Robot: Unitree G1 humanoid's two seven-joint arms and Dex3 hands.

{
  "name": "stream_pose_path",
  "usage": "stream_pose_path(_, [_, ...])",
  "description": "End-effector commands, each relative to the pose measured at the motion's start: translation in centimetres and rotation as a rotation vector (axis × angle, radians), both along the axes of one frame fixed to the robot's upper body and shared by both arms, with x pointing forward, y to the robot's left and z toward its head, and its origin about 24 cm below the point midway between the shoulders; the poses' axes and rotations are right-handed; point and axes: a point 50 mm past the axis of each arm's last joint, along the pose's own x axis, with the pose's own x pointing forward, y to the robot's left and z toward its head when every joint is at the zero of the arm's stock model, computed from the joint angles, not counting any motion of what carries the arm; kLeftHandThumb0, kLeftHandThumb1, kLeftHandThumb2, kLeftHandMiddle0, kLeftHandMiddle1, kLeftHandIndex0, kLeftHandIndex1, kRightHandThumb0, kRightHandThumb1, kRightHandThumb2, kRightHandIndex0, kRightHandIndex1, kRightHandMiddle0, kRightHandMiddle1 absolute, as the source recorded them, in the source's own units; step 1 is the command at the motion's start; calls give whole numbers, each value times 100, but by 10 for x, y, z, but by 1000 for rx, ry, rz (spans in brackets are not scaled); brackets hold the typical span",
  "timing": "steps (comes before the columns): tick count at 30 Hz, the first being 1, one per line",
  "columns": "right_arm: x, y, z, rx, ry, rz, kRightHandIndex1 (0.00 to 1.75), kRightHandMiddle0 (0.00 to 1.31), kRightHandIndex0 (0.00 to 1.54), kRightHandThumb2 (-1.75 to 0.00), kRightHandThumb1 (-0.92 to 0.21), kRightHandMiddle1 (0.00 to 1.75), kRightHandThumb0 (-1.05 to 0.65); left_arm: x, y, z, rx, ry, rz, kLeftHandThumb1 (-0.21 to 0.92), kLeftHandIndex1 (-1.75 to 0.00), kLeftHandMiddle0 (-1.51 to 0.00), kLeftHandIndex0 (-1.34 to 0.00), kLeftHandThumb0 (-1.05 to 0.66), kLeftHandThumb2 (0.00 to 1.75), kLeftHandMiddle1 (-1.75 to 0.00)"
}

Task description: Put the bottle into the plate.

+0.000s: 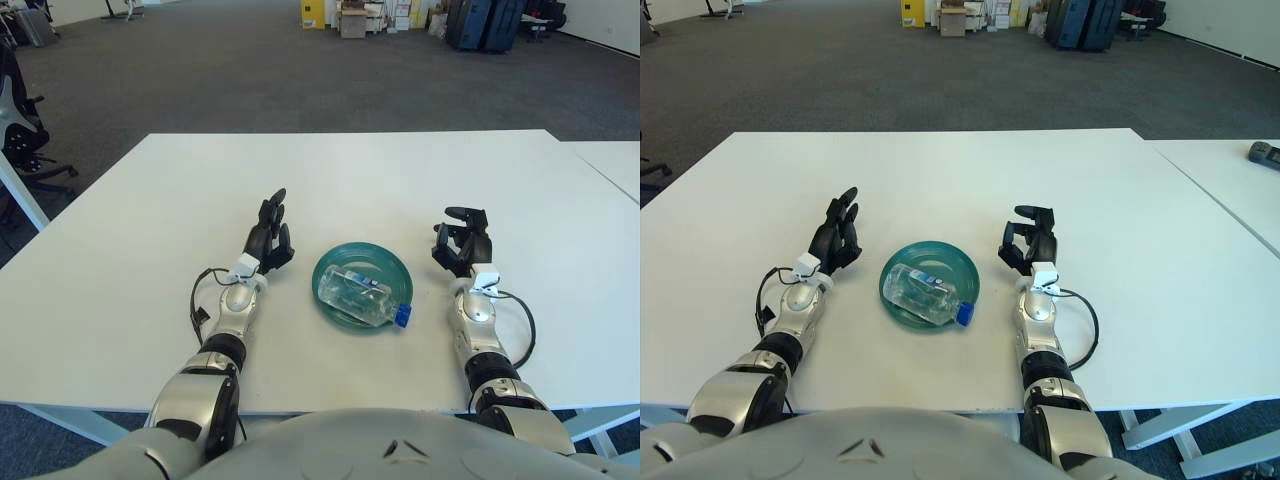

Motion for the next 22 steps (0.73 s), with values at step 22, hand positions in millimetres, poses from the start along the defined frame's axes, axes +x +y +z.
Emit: stream_pose_path(22, [-39, 1, -43, -81, 191, 105, 0, 0, 0, -56, -92, 0, -101, -18, 2, -19, 0, 81, -10, 92, -67, -28, 0, -100, 94, -2])
